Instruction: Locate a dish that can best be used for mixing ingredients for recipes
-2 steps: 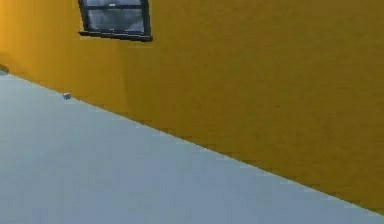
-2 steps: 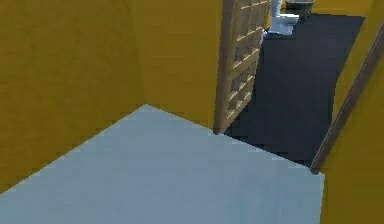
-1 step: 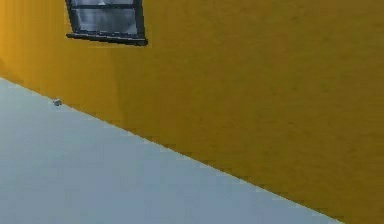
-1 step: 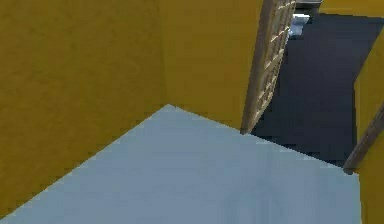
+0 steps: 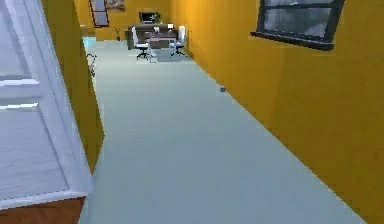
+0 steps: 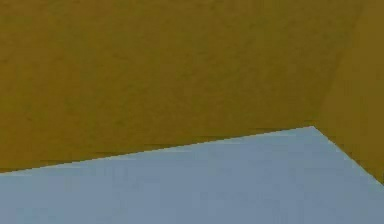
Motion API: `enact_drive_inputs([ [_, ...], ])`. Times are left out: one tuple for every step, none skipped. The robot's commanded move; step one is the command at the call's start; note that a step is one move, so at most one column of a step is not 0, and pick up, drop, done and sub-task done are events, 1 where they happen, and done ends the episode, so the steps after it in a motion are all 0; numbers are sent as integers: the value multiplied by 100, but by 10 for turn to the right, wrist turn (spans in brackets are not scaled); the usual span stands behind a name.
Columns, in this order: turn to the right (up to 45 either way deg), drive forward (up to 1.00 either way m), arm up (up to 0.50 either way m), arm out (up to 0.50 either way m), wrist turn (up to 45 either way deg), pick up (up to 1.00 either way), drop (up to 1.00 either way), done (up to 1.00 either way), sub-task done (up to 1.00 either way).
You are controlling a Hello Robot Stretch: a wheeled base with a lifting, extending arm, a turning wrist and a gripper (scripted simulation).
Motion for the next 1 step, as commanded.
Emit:
enact_drive_inputs([
  [-450,0,0,0,0,0,0,0,0],
])
